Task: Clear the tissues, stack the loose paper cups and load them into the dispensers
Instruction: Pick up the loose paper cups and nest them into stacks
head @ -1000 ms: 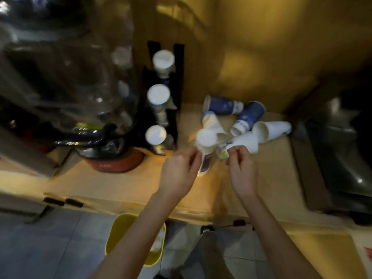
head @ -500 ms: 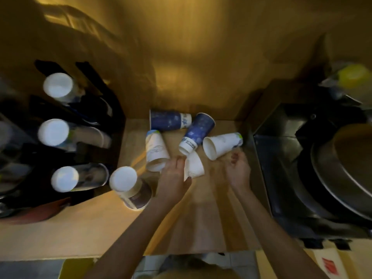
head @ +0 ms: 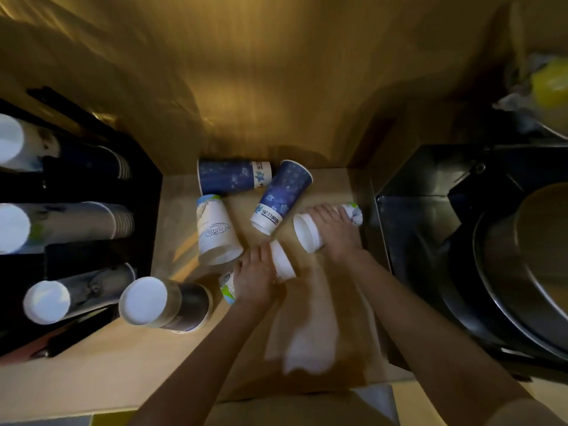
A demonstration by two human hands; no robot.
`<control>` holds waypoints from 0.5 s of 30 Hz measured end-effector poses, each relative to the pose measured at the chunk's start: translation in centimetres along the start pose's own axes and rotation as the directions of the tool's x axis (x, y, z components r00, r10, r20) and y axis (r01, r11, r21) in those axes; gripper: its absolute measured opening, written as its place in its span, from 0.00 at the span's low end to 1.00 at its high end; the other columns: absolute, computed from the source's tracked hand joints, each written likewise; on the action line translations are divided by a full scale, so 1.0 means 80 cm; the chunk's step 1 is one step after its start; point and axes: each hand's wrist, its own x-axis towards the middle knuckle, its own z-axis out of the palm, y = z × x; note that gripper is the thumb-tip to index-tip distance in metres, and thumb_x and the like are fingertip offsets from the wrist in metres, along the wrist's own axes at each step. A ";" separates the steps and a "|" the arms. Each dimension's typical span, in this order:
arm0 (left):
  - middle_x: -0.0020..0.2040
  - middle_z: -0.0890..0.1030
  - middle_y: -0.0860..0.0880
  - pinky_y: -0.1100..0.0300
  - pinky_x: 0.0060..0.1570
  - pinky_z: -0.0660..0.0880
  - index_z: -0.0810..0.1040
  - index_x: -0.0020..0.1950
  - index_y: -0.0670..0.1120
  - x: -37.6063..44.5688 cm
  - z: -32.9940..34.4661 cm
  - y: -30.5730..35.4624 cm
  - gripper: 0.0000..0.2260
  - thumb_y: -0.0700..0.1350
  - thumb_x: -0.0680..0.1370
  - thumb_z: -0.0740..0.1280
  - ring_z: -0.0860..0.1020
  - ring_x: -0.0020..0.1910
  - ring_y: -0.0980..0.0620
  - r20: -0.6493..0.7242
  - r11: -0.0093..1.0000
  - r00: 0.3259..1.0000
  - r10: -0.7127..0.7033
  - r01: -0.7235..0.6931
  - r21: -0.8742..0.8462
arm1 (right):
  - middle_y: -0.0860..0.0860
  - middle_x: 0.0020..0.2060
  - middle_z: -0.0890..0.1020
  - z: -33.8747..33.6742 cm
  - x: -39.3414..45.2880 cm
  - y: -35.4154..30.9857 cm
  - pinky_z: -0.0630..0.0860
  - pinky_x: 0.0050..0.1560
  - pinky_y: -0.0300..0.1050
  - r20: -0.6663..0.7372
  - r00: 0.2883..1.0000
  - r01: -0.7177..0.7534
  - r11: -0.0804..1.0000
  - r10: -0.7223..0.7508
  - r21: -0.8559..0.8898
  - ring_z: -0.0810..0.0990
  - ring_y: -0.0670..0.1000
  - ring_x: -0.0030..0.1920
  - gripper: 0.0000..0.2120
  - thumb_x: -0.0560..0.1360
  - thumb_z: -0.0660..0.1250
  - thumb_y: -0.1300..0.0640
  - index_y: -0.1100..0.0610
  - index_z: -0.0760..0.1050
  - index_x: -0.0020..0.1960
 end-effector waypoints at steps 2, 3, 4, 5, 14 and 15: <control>0.70 0.66 0.45 0.51 0.67 0.62 0.55 0.72 0.45 -0.002 0.003 -0.003 0.40 0.52 0.67 0.72 0.66 0.68 0.44 0.004 1.000 1.000 0.013 -0.012 -0.022 | 0.52 0.72 0.64 0.006 -0.008 -0.001 0.50 0.74 0.49 -0.031 0.999 0.023 0.999 -0.022 0.036 0.57 0.52 0.74 0.42 0.64 0.72 0.57 0.53 0.54 0.73; 0.69 0.67 0.45 0.52 0.65 0.64 0.57 0.71 0.46 -0.003 0.002 -0.004 0.40 0.52 0.66 0.73 0.67 0.67 0.45 -0.002 0.998 1.000 0.028 -0.028 -0.051 | 0.52 0.71 0.65 0.009 -0.012 -0.002 0.51 0.73 0.49 -0.041 0.999 0.027 0.998 -0.024 0.056 0.59 0.52 0.73 0.42 0.64 0.72 0.56 0.53 0.55 0.72; 0.67 0.70 0.46 0.53 0.63 0.66 0.59 0.70 0.46 -0.004 -0.001 -0.006 0.39 0.53 0.64 0.74 0.69 0.65 0.45 -0.014 0.993 0.999 0.047 -0.049 -0.109 | 0.51 0.70 0.65 0.011 -0.015 -0.003 0.53 0.73 0.49 -0.046 0.999 0.027 0.997 -0.024 0.073 0.60 0.52 0.72 0.41 0.63 0.71 0.56 0.52 0.56 0.72; 0.65 0.72 0.47 0.55 0.59 0.68 0.62 0.68 0.46 -0.005 -0.006 -0.006 0.39 0.53 0.63 0.75 0.72 0.63 0.46 -0.032 0.977 0.998 0.060 -0.065 -0.205 | 0.51 0.69 0.66 0.011 -0.016 -0.003 0.54 0.72 0.48 -0.041 0.999 0.020 0.995 -0.016 0.093 0.61 0.53 0.71 0.41 0.63 0.71 0.56 0.52 0.56 0.72; 0.59 0.72 0.50 0.54 0.54 0.73 0.62 0.65 0.47 -0.024 -0.035 -0.006 0.44 0.56 0.52 0.72 0.74 0.58 0.50 -0.146 0.590 0.989 0.017 -0.128 -0.797 | 0.53 0.67 0.69 -0.045 -0.049 -0.017 0.68 0.62 0.48 -0.186 0.892 -0.120 0.615 0.411 0.779 0.68 0.53 0.66 0.46 0.61 0.77 0.52 0.49 0.54 0.71; 0.58 0.72 0.52 0.53 0.54 0.73 0.62 0.64 0.50 -0.027 -0.032 -0.005 0.42 0.56 0.52 0.72 0.74 0.57 0.50 -0.156 0.581 0.988 0.011 -0.133 -0.803 | 0.53 0.68 0.67 -0.058 -0.055 -0.018 0.66 0.63 0.47 -0.210 0.863 -0.105 0.571 0.459 0.815 0.67 0.53 0.67 0.47 0.62 0.77 0.54 0.49 0.51 0.72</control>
